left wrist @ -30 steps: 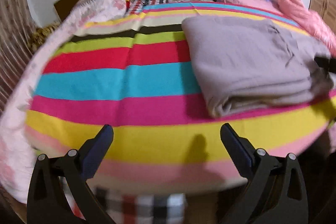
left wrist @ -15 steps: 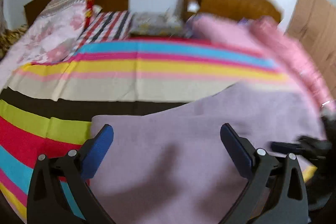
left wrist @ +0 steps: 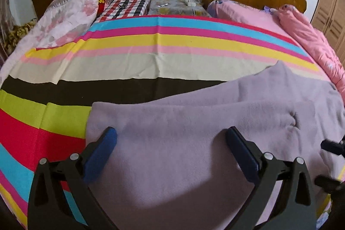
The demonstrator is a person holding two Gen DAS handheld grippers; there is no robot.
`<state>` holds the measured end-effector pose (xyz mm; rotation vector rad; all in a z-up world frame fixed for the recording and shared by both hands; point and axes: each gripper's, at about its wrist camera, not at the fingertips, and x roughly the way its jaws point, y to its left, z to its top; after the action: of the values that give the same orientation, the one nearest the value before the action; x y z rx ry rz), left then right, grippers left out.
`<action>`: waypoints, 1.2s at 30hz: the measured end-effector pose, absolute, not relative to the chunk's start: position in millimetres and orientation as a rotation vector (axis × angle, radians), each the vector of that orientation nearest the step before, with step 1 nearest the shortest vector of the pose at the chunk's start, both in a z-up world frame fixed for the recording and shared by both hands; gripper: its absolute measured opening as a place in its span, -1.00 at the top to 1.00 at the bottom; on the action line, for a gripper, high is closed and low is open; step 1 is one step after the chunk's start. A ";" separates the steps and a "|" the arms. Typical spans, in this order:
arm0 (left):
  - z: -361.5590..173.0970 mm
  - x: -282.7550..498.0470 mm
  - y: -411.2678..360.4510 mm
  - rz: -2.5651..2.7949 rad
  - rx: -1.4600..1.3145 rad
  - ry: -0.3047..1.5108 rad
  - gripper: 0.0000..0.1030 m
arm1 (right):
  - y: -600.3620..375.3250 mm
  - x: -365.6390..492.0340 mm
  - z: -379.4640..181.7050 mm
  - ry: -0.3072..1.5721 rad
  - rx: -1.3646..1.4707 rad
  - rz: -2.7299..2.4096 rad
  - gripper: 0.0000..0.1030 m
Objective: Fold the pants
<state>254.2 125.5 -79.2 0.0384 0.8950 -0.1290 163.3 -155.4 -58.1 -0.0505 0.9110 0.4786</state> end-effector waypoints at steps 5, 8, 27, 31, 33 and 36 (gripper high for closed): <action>-79.3 253.6 126.5 -0.123 0.040 0.894 -0.97 | -177.1 160.5 -59.2 0.913 0.038 0.478 -0.34; -79.3 253.1 126.5 -0.123 0.039 0.894 -0.97 | -199.5 161.7 -47.9 0.893 0.070 0.428 -0.37; -78.8 252.0 123.6 -0.116 0.046 0.899 -0.97 | -315.0 147.0 -51.9 0.873 0.152 0.177 -0.73; -78.8 251.8 123.2 -0.117 0.046 0.899 -0.97 | -323.7 140.1 -71.7 0.900 0.113 0.197 -0.73; -78.0 251.1 123.1 -0.121 0.040 0.898 -0.97 | -331.5 129.6 -66.4 0.893 0.132 0.211 -0.73; -67.9 247.0 117.8 -0.028 0.047 0.886 -0.97 | -357.9 112.3 -52.8 0.848 0.241 0.197 -0.73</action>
<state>247.0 117.8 -67.9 0.0469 0.8864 -0.0280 112.3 -357.9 -52.8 0.2405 0.8479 0.1968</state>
